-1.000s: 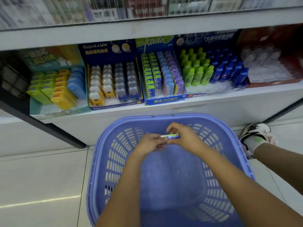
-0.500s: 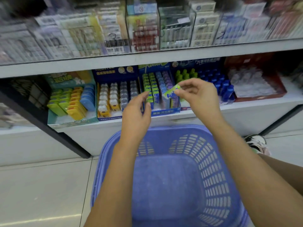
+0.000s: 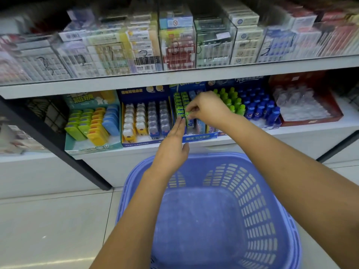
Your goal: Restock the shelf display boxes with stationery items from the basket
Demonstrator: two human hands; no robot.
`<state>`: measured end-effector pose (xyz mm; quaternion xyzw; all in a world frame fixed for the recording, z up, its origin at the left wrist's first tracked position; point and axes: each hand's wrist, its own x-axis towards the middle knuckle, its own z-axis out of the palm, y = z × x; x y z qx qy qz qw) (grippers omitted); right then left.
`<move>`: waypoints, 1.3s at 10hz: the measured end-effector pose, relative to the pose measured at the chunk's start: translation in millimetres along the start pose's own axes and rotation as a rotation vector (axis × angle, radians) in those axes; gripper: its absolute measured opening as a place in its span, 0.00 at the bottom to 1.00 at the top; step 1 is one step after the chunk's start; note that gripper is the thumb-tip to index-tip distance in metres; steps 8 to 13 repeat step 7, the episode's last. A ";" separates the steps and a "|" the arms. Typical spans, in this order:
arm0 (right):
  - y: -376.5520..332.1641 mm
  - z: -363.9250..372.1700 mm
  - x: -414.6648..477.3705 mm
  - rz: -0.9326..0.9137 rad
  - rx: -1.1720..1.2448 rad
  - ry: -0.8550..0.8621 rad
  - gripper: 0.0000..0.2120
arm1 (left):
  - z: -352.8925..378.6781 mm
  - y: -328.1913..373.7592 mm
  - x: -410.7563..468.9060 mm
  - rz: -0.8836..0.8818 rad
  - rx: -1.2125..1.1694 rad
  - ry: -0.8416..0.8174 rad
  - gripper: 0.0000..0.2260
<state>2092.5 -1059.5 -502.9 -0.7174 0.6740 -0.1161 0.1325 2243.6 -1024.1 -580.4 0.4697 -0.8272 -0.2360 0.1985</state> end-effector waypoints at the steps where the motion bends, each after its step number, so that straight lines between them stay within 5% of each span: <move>1: -4.2 -0.3 2.1 0.021 -0.078 -0.085 0.14 | -0.1 0.0 0.2 -0.007 -0.009 -0.004 0.32; 4: -10.5 5.6 12.4 0.114 -0.154 -0.128 0.13 | -0.9 3.5 3.4 -0.018 -0.025 -0.001 0.31; 7: -1.1 -11.1 -38.8 -0.016 0.024 0.036 0.18 | -39.1 5.8 5.9 -0.116 -0.172 -0.060 0.26; 13: -1.1 -11.1 -38.8 -0.016 0.024 0.036 0.18 | -39.1 5.8 5.9 -0.116 -0.172 -0.060 0.26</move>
